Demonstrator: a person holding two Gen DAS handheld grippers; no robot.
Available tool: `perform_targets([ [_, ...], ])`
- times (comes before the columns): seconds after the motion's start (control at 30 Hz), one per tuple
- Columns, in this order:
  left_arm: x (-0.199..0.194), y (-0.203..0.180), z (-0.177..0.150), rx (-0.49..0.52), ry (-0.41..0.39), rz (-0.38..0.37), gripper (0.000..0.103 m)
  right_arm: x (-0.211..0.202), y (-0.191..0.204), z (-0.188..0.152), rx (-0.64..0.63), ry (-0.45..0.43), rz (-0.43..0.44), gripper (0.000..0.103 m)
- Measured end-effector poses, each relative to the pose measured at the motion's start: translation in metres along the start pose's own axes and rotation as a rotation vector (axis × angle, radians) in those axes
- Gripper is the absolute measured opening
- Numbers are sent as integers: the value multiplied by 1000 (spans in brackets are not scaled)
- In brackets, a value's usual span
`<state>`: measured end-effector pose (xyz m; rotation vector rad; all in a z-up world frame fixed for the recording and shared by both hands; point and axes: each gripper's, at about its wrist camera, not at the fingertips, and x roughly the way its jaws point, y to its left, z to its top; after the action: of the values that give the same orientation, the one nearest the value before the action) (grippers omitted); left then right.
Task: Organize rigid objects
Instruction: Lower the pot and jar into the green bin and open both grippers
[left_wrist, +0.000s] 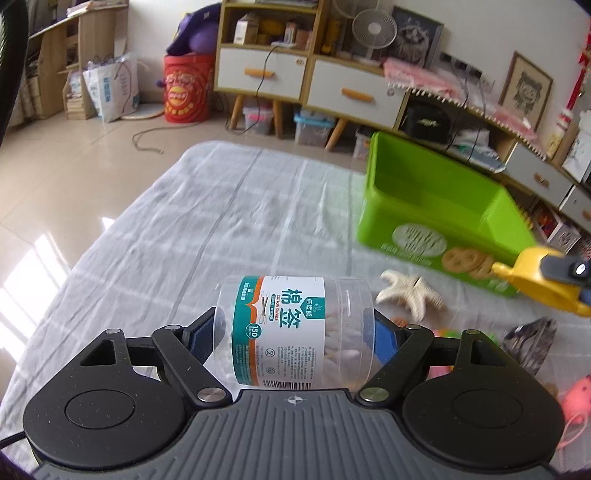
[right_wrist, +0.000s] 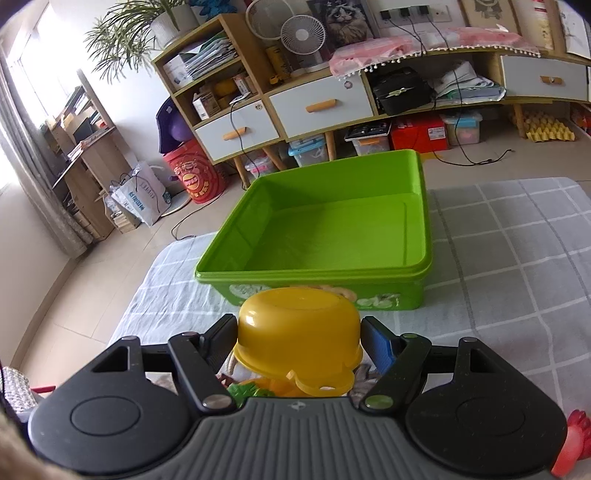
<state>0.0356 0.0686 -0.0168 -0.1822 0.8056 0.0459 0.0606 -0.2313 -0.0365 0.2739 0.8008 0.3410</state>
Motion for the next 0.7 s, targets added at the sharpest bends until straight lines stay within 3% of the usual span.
perform_targets([
  [0.23, 1, -32, 43, 51, -64, -94, 82, 5, -6, 21, 12, -31, -19, 60],
  [0.37, 13, -55, 62, 97, -98, -186, 82, 14, -12, 34, 24, -44, -39, 60],
  [0.5, 32, -73, 73, 145, -107, -251, 83, 23, -22, 43, 31, -48, -58, 60],
  [0.7, 64, -91, 84, 206, -96, -292, 83, 41, -34, 54, 50, -45, -86, 60],
])
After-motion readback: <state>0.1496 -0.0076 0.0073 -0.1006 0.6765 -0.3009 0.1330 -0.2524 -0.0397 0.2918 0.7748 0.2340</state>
